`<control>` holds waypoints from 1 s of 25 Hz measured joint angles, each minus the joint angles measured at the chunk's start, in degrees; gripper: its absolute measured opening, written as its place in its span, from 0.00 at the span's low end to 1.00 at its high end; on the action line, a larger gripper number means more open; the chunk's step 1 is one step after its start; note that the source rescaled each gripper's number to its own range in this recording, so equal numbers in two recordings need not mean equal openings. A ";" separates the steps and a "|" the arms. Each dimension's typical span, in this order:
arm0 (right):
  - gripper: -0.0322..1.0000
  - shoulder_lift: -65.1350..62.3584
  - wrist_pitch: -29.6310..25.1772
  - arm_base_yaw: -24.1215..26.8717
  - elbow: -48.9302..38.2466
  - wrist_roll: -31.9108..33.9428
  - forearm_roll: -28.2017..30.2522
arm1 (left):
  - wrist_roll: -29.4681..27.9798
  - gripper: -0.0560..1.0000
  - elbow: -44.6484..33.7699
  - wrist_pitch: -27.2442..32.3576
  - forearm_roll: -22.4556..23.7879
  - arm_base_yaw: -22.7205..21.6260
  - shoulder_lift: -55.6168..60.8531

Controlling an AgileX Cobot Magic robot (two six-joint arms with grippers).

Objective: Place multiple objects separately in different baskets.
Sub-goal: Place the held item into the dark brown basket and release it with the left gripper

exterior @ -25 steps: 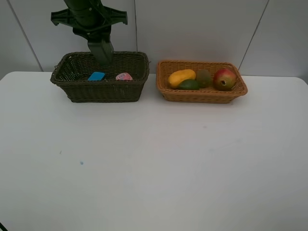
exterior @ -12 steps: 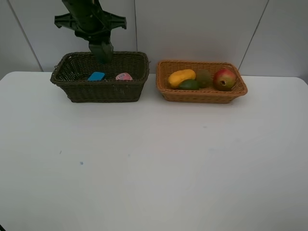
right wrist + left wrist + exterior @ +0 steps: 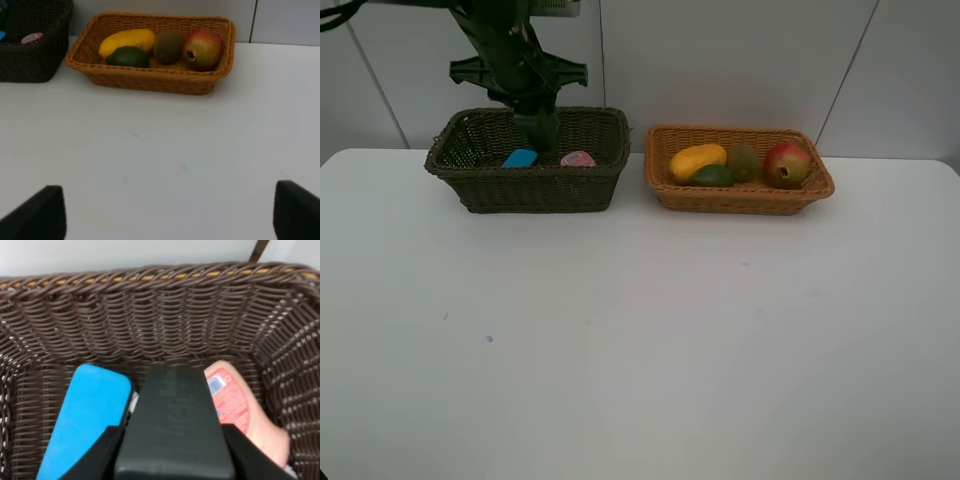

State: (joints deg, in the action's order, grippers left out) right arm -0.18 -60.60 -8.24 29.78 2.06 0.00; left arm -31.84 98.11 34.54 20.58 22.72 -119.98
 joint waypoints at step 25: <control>1.00 0.00 0.00 0.00 0.00 0.00 0.00 | 2.04 1.00 0.00 -2.10 2.24 -0.74 -0.12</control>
State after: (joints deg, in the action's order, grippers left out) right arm -0.18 -60.60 -8.24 29.78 2.06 0.00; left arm -29.80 98.11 32.44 22.82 21.97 -120.11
